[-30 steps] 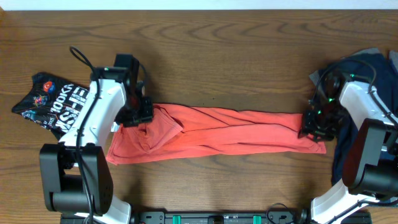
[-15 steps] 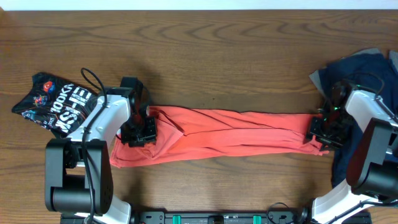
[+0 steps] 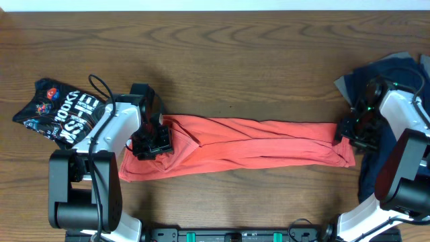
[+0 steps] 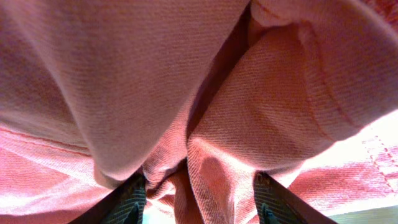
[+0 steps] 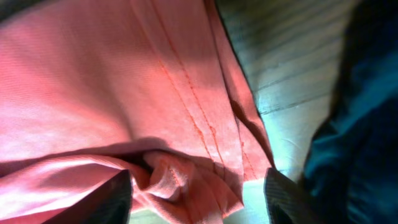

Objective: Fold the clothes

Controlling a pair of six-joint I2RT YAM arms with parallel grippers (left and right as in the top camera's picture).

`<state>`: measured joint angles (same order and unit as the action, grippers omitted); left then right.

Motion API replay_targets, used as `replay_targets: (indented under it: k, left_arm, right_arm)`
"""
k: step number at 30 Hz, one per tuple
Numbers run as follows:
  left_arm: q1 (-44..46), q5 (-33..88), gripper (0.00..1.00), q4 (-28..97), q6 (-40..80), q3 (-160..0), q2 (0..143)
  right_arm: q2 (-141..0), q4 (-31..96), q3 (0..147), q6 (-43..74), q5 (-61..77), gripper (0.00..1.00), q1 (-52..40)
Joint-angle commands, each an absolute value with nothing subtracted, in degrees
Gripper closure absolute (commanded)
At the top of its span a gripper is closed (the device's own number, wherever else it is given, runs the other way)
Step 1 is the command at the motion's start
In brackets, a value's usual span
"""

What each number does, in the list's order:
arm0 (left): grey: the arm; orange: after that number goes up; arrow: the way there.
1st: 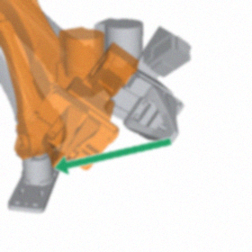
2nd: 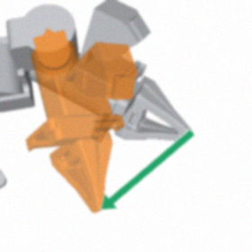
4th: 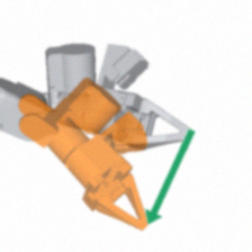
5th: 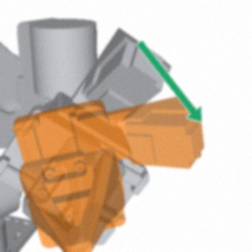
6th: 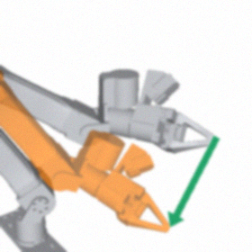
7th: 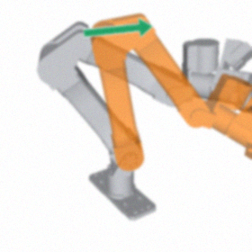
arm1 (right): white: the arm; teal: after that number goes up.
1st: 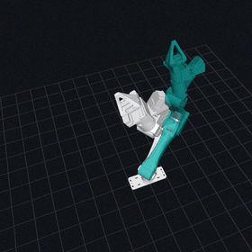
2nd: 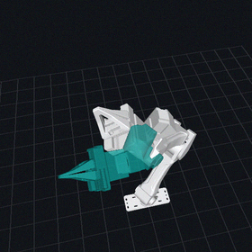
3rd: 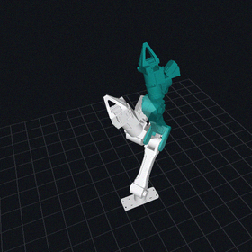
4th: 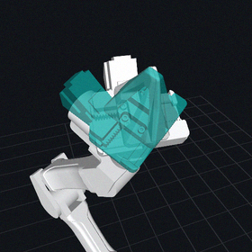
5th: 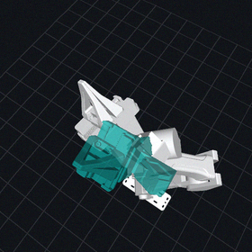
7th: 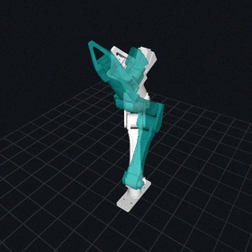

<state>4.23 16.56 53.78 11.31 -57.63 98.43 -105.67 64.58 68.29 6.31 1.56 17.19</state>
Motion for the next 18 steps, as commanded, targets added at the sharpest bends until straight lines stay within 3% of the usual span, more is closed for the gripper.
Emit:
replay_targets:
  k: [1,7,8,9,16,18]
  left_arm:
    - [4.03,16.93,0.39,54.81,11.25,-59.13,98.17]
    - [4.03,16.93,0.28,55.61,11.38,-62.61,93.01]
    - [4.03,16.93,0.11,55.53,11.57,-62.65,91.59]
    - [4.03,16.91,0.0,55.48,11.73,-62.65,90.5]
    - [4.03,16.93,0.02,55.64,11.73,-62.65,86.54]
    - [4.03,16.93,0.02,55.66,11.73,-62.63,86.56]
  right_arm:
    - [-104.57,65.58,70.08,1.1,2.48,0.26,17.67]
    - [-104.6,60.99,65.67,-1.02,2.61,0.22,17.67]
    - [-104.6,59.72,64.66,-1.02,2.63,0.21,17.67]
    - [-104.6,58.74,63.57,-1.02,2.66,0.21,17.65]
    - [-104.6,52.18,58.28,-1.41,4.95,0.23,17.61]
    - [-104.6,51.68,57.63,-1.41,7.2,0.31,17.61]
